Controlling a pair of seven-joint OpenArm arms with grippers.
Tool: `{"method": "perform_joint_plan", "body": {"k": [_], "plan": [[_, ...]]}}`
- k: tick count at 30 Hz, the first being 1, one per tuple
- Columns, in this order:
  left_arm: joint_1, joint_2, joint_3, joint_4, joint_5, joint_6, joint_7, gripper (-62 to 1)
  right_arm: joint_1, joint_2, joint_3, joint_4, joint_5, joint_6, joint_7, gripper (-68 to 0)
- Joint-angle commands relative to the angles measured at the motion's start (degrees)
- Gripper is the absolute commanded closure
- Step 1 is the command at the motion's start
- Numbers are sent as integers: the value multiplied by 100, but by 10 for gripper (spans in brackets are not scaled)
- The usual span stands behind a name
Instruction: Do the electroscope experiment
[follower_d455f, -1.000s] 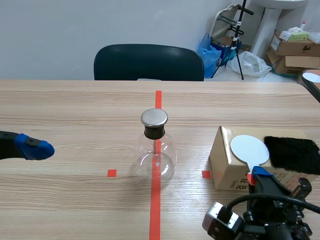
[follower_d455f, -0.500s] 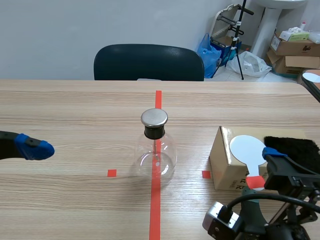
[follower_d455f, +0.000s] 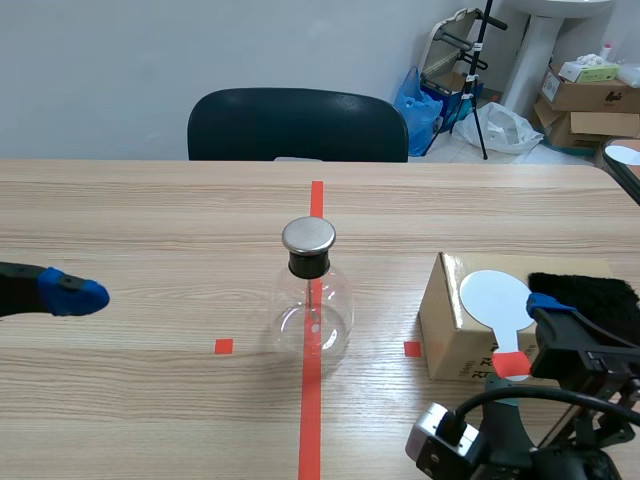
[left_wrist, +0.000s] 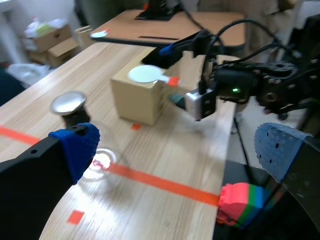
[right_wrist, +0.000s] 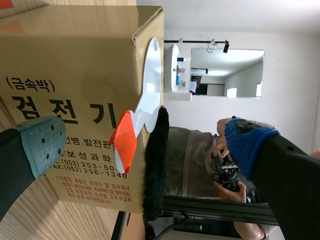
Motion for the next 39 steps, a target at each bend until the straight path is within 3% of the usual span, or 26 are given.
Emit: {"method": "perform_joint_plan", "body": {"k": [1,8,17,39], "plan": [[-2,44,39,28,-136,9,-35,-623,9,-17,26,48,42,-334,-44,-679],[-2,42,39,28,-577,157,111,-623,7,-17,26,48,42,-334,-42,-679],[-2,44,37,28,-761,181,114,-623,7,-17,26,48,42,-334,-66,-679],[-17,44,39,28,-763,199,240,-623,7,-17,26,48,0,-334,-103,-679]]}}
